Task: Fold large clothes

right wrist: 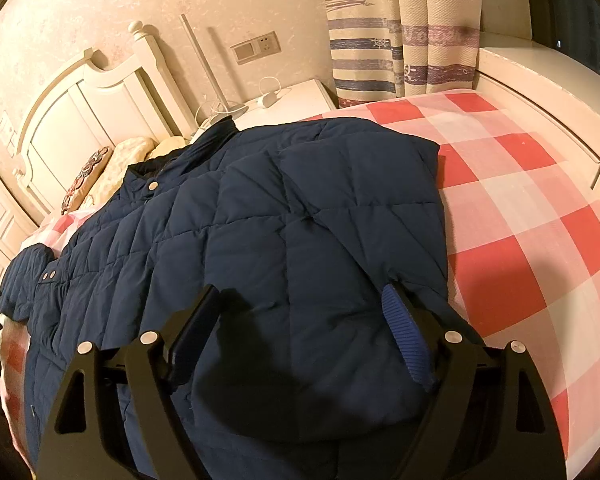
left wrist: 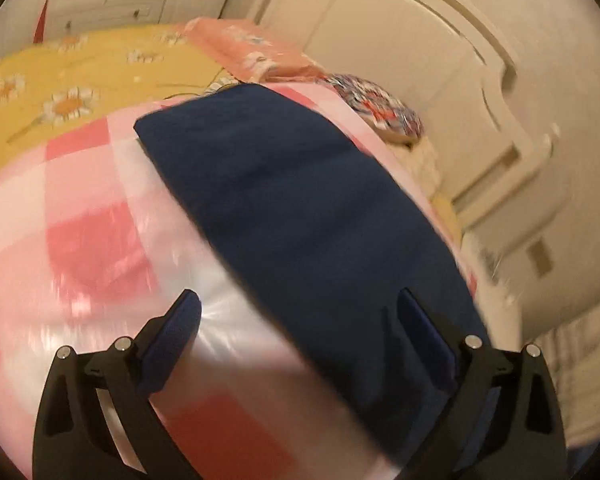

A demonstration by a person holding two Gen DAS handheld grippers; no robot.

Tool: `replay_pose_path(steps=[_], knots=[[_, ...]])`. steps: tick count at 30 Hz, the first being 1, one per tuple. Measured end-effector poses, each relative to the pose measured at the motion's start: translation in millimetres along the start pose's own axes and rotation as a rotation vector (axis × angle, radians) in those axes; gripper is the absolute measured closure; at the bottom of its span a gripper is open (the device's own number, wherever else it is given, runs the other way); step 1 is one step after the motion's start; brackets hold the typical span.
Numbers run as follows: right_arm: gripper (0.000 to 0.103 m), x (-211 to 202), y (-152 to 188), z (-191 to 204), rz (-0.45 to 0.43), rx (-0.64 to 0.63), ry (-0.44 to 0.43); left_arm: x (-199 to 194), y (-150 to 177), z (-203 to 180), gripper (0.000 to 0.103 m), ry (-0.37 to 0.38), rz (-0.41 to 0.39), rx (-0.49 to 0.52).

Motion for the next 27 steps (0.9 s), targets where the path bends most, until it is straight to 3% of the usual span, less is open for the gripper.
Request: replay_pose_path(steps=[2, 3, 4, 6, 7, 10, 15, 18, 22, 24, 27], knots=[[0.022, 0.6, 0.0, 0.8, 0.004, -0.005, 0.006, 4.3, -17.8, 9.4, 0.013, 0.003, -0.010, -0.025], [0.022, 0.8, 0.0, 1.1, 0.005, -0.006, 0.009, 6.7, -24.6, 12.8, 0.025, -0.005, -0.011, -0.033], [0.022, 1.0, -0.1, 1.3, 0.006, -0.008, 0.010, 9.9, -29.8, 14.9, 0.054, -0.024, -0.012, -0.036], [0.022, 0.8, 0.1, 1.2, 0.005, -0.008, 0.009, 13.8, -32.0, 13.2, 0.086, 0.009, 0.008, -0.024], [0.022, 0.7, 0.0, 1.4, 0.003, -0.007, 0.010, 10.5, -29.2, 9.9, 0.093, 0.008, -0.001, -0.023], [0.022, -1.9, 0.0, 1.4, -0.011, -0.006, 0.014, -21.8, -5.3, -28.1, 0.096, -0.003, -0.110, 0.099], [0.022, -26.0, 4.6, 24.0, -0.123, -0.080, 0.112, -77.5, 64.6, -124.5, 0.096, 0.100, -0.176, 0.427], [0.020, -29.8, 11.4, 65.5, -0.109, -0.233, 0.114, -94.3, 122.8, -190.6, 0.096, 0.210, -0.123, 0.618], [0.016, 4.7, 28.6, 106.8, 0.069, -0.423, 0.160, -92.7, 198.4, -247.5, 0.096, 0.304, -0.050, 0.750], [0.013, 20.1, 34.4, 105.6, 0.091, -0.423, 0.168, -85.8, 232.2, -267.0, 0.096, 0.339, -0.009, 0.790], [0.013, 12.8, 30.8, 91.7, 0.072, -0.361, 0.080, -60.0, 290.1, -293.5, 0.096, 0.377, 0.088, 0.835]])
Point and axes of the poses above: each gripper's, at about its wrist camera, not at the fingertips, and x roughly the way its jaws point, z to its left, y to its underside, the point moved 3 cm from there along x, roughly the way its jaws point, and after that the axes turned 13 degrees about z, right-handed, at the moved point
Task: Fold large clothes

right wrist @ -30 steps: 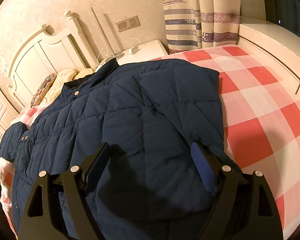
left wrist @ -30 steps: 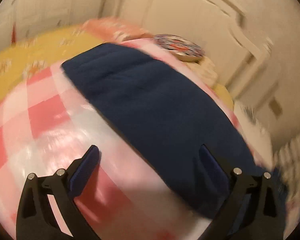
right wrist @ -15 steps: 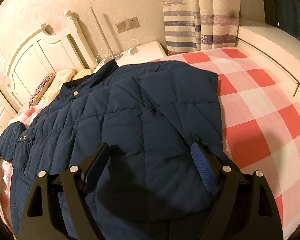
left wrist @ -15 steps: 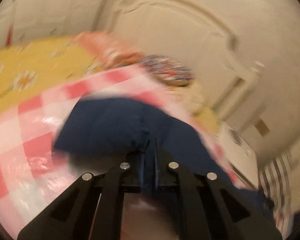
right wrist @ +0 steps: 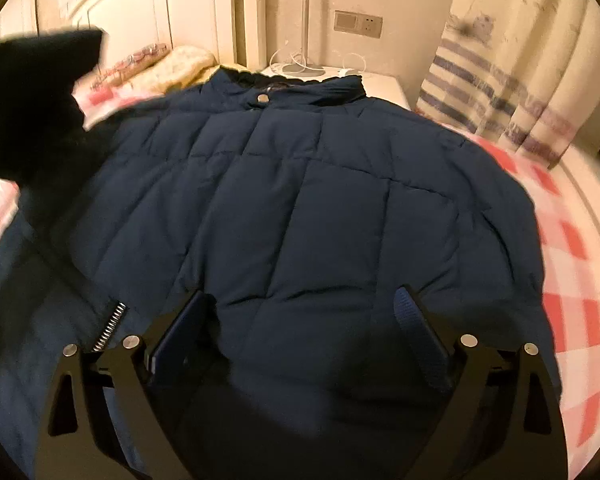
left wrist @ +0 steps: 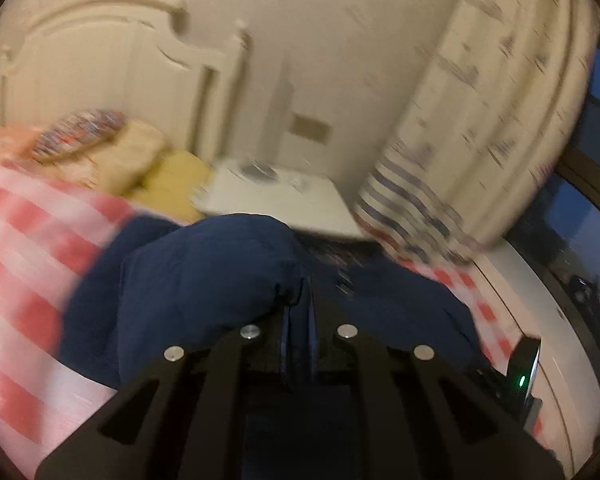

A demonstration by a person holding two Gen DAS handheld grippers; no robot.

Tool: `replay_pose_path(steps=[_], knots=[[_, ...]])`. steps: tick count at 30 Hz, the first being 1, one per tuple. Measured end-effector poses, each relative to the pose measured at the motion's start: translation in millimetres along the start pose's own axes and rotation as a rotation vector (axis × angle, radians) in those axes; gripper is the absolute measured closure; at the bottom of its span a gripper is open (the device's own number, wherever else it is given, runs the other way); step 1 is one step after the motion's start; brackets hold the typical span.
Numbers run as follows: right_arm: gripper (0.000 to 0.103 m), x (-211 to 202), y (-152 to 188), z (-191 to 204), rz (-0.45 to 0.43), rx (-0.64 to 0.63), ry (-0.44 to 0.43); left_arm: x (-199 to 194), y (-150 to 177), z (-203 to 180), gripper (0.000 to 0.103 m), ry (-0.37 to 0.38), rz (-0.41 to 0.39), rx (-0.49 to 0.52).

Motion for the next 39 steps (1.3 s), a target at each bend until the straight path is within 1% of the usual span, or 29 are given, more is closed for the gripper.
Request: replay_pose_path(steps=[2, 3, 4, 5, 6, 7, 8, 9, 10, 11, 12, 13, 14, 15, 16, 17, 18, 19, 20, 21, 23, 26, 28, 30, 33, 35, 36, 38, 39], knots=[[0.014, -15.1, 5.2, -23.0, -0.082, 0.112, -0.073, 27.9, 16.5, -25.8, 0.094, -0.002, 0.038, 0.051], [0.014, -23.3, 7.5, -36.9, -0.137, 0.185, -0.103, 46.7, 28.2, -41.8, 0.090, -0.015, 0.063, 0.091], [0.014, -28.7, 9.1, -46.8, -0.170, 0.238, -0.122, 63.5, 36.3, -51.7, 0.081, -0.032, 0.092, 0.124], [0.014, -32.7, 12.7, -60.2, -0.199, 0.304, -0.150, 78.7, 47.4, -62.4, 0.073, -0.066, 0.125, 0.164], [0.014, -33.8, 15.3, -70.7, -0.213, 0.357, -0.181, 88.5, 56.7, -68.4, 0.048, -0.098, 0.145, 0.204], [0.014, -32.4, 18.4, -81.8, -0.217, 0.411, -0.220, 100.4, 70.2, -83.0, 0.030, -0.156, 0.167, 0.284], [0.014, -31.7, 19.2, -85.9, -0.217, 0.432, -0.231, 104.6, 82.4, -94.7, 0.027, -0.221, 0.170, 0.359], [0.014, -31.6, 19.3, -85.3, -0.215, 0.430, -0.228, 105.8, 95.2, -106.6, 0.027, -0.331, 0.152, 0.460], [0.014, -31.8, 18.9, -82.1, -0.212, 0.416, -0.218, 102.4, 100.5, -110.5, 0.027, -0.387, 0.133, 0.509], [0.014, -31.8, 17.6, -76.5, -0.207, 0.388, -0.199, 90.4, 107.5, -115.6, 0.027, -0.433, 0.090, 0.551], [0.014, -31.9, 16.8, -72.0, -0.204, 0.367, -0.184, 76.3, 111.4, -116.2, 0.025, -0.437, 0.052, 0.558], [0.014, -31.8, 15.4, -66.2, -0.198, 0.336, -0.166, 54.2, 114.1, -113.5, 0.022, -0.422, -0.001, 0.537], [0.014, -31.2, 13.9, -64.2, -0.196, 0.319, -0.157, 34.9, 111.7, -106.1, 0.012, -0.403, -0.041, 0.501], [0.014, -30.8, 13.9, -63.2, -0.196, 0.312, -0.153, 15.0, 110.0, -91.7, 0.007, -0.391, -0.091, 0.438], [0.014, -31.2, 14.3, -63.3, -0.199, 0.313, -0.153, 1.1, 108.0, -73.4, 0.006, -0.413, -0.125, 0.376], [0.014, -32.1, 15.1, -64.3, -0.203, 0.318, -0.152, -8.2, 104.3, -46.1, 0.006, -0.508, -0.153, 0.284], [0.014, -31.0, 15.1, -65.0, -0.204, 0.320, -0.151, -9.5, 102.0, -29.7, 0.006, -0.587, -0.150, 0.232], [0.014, -30.4, 15.0, -64.3, -0.203, 0.318, -0.147, -6.7, 98.9, -5.0, 0.007, -0.673, -0.116, 0.169], [0.014, -29.7, 14.5, -62.7, -0.201, 0.311, -0.138, -2.9, 97.4, 16.5, 0.007, -0.692, -0.073, 0.118], [0.014, -28.8, 13.6, -60.0, -0.197, 0.299, -0.123, 1.6, 98.4, 42.1, 0.007, -0.673, -0.024, 0.047], [0.014, -27.9, 11.4, -52.9, -0.188, 0.269, -0.092, 6.5, 102.0, 66.9, 0.007, -0.665, 0.005, -0.029], [0.014, -31.1, 8.5, -36.2, -0.189, 0.200, -0.020, 16.3, 110.4, 87.5, 0.007, -0.631, 0.054, -0.097], [0.014, -36.1, 7.7, -14.9, -0.191, 0.115, 0.051, 7.1, 110.2, 93.8, 0.007, -0.614, 0.030, -0.116], [0.014, -40.0, 8.1, 8.7, -0.197, 0.032, 0.075, 3.4, 111.4, 96.2, 0.007, -0.597, 0.005, -0.135], [0.014, -42.7, 7.6, 59.1, -0.209, -0.154, 0.152, -4.9, 111.8, 94.5, 0.007, -0.602, -0.029, -0.166], [0.014, -39.2, 6.6, 98.0, -0.223, -0.308, 0.250, -14.6, 111.8, 95.6, 0.007, -0.604, -0.068, -0.181], [0.014, -38.1, 6.0, 109.8, -0.232, -0.356, 0.291, -17.4, 108.9, 94.0, 0.007, -0.612, -0.081, -0.182], [0.014, -35.2, 5.0, 141.1, -0.274, -0.478, 0.401, -25.9, 108.9, 89.7, 0.007, -0.645, -0.113, -0.175], [0.014, -35.6, 5.1, 152.5, -0.298, -0.520, 0.437, -28.7, 108.8, 87.0, 0.007, -0.666, -0.125, -0.171]])
Point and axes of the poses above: each gripper's, at about its wrist camera, not at the fingertips, and x roughly the way its jaws point, z to its left, y to its underside, the point moved 3 cm from there along x, roughly the way its jaws point, and after that the axes turned 13 degrees about z, right-handed, at the moved point
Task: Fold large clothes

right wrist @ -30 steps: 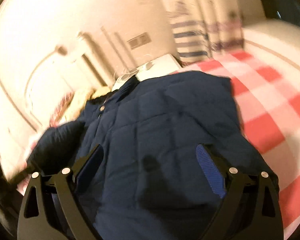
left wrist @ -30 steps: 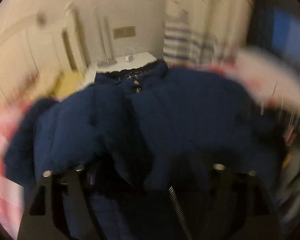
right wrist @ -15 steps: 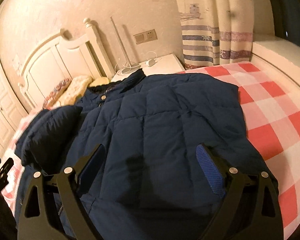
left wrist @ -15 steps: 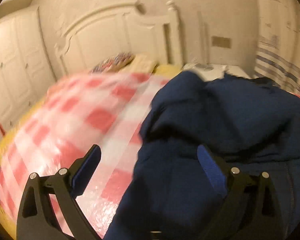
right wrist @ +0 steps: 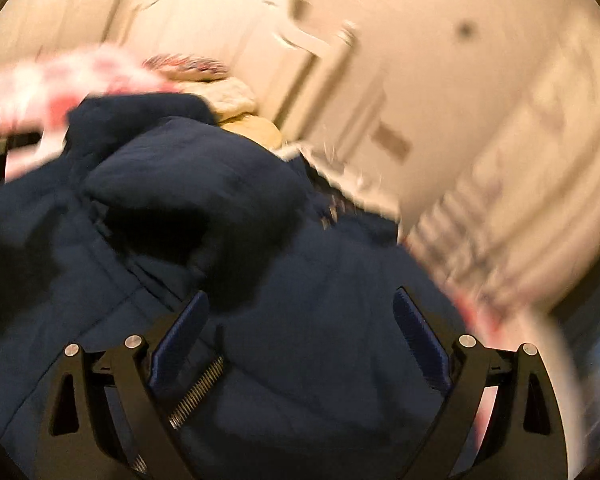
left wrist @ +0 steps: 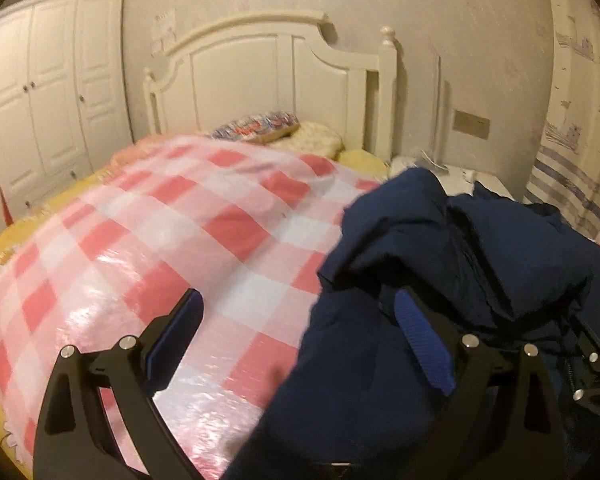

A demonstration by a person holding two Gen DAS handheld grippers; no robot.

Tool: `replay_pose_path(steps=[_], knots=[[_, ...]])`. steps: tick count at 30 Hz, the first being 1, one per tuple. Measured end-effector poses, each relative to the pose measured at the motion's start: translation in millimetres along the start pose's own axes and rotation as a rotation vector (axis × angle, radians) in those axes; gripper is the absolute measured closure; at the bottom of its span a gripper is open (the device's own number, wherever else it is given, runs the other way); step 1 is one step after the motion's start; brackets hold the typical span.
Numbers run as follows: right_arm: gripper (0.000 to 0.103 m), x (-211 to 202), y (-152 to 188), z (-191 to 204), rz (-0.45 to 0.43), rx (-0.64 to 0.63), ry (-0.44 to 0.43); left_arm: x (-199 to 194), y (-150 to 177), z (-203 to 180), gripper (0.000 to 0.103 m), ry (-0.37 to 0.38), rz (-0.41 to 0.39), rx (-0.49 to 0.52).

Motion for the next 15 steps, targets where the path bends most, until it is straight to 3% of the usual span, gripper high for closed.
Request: replay_pose_path(steps=[4, 8, 15], knots=[[0.014, -9.5, -22.9, 25.6, -0.067, -0.103, 0.065, -10.8, -0.9, -0.2, 0.006, -0.058, -0.059, 0.006], [0.014, -0.4, -36.1, 39.2, -0.062, -0.167, 0.112, -10.0, -1.9, 4.7, 0.006, -0.028, -0.054, -0.009], [0.014, 12.2, -55.9, 41.1, -0.054, -0.167, 0.090, -7.3, -2.3, 8.3, 0.006, -0.011, -0.040, -0.025]])
Point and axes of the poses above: each gripper's, at about its wrist camera, not at the fingertips, and x roughly the way its jaws point, z to its left, y to its underside, the point moved 3 cm from there along x, roughly the way its jaws point, and after that the axes turned 13 degrees about z, right-handed, at the moved point
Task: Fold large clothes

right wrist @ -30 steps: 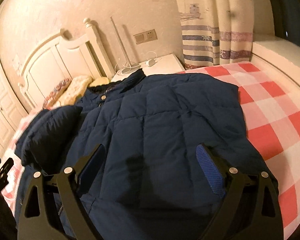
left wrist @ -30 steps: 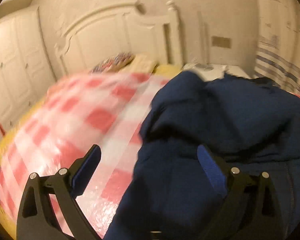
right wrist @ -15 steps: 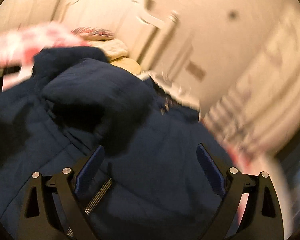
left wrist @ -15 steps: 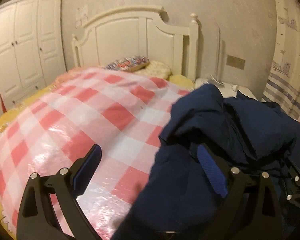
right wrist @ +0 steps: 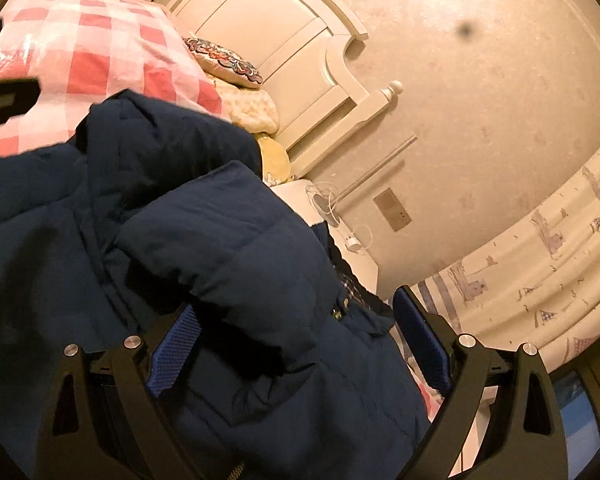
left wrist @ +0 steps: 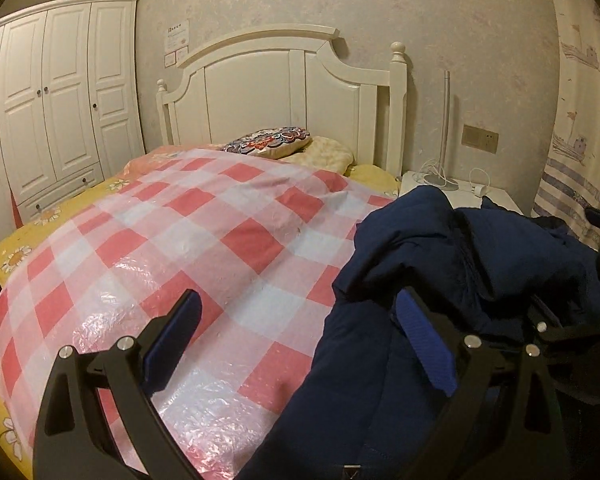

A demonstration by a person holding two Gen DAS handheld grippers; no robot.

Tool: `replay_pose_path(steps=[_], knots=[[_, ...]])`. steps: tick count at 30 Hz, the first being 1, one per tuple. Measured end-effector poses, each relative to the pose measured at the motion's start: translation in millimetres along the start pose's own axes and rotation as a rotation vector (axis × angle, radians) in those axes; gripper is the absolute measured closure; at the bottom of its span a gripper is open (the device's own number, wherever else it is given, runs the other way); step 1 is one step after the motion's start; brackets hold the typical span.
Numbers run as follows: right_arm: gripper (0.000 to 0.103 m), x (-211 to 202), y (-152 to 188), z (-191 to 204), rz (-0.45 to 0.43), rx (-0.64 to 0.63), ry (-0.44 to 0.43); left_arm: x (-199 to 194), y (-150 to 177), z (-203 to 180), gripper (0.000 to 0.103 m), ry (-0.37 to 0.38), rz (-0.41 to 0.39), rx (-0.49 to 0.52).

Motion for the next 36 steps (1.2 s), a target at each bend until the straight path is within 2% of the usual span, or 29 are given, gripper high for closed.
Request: replay_pose_path(steps=[3, 4, 5, 9, 13, 15, 16, 17, 18, 19, 25, 28, 33, 34, 36], knots=[[0.033, 3.1, -1.7, 2.6, 0.006, 0.024, -0.073, 0.8, 0.2, -0.2, 0.006, 0.000, 0.000, 0.006], [0.057, 3.1, -1.0, 2.6, 0.004, 0.034, -0.107, 0.8, 0.2, 0.0, 0.006, 0.000, 0.000, 0.005], [0.067, 2.8, 0.6, 0.6, 0.005, 0.061, -0.139, 0.8, 0.2, -0.1, 0.006, 0.000, 0.000, 0.005], [0.073, -1.3, 13.9, -27.7, -0.015, 0.264, -0.266, 1.5, 0.4, -0.4, 0.006, 0.002, 0.003, 0.008], [0.073, 8.8, 41.3, -79.2, -0.018, 0.587, -0.479, 3.2, 0.4, -0.1, 0.006, 0.006, 0.010, 0.006], [0.072, 27.4, 63.0, -105.9, 0.027, 0.791, -0.599, 4.5, 0.4, -0.1, 0.006, 0.008, 0.015, 0.004], [0.061, 41.1, 79.0, -116.9, 0.074, 0.910, -0.661, 5.0, 0.5, -0.2, 0.006, 0.009, 0.017, 0.004], [0.038, 50.0, 89.8, -121.7, 0.118, 0.975, -0.682, 5.3, 0.6, -0.1, 0.006, 0.009, 0.019, 0.003], [0.028, 57.2, 99.9, -124.4, 0.164, 1.022, -0.687, 5.6, 0.7, 0.1, 0.006, 0.010, 0.019, 0.002], [0.023, 62.2, 109.0, -125.8, 0.190, 1.050, -0.696, 5.8, 0.8, 0.0, 0.006, 0.011, 0.020, 0.002], [0.022, 62.5, 143.2, -126.0, 0.204, 1.078, -0.721, 9.6, 1.2, -0.5, 0.005, 0.016, 0.039, 0.000], [0.022, 67.7, 149.2, -127.4, 0.215, 1.084, -0.725, 12.0, 1.6, -0.7, 0.004, 0.017, 0.052, -0.001], [0.022, 76.3, 171.3, -139.9, 0.166, 1.245, -0.821, 14.3, 2.2, 0.7, 0.004, 0.020, 0.067, -0.010], [0.023, 78.5, 177.9, -144.1, 0.147, 1.288, -0.835, 15.1, 2.0, 0.8, 0.004, 0.020, 0.071, -0.009], [0.034, 79.7, 184.0, -147.5, 0.131, 1.333, -0.845, 16.3, 2.1, -0.2, 0.004, 0.016, 0.078, -0.007]])
Point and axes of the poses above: each gripper's, at about its wrist camera, not at the fingertips, and x roughly the way its jaws point, z to its left, y to its underside, the point moved 3 cm from there along x, roughly the way its jaws point, and after that the axes turned 13 degrees about z, right-handed, at the moved point
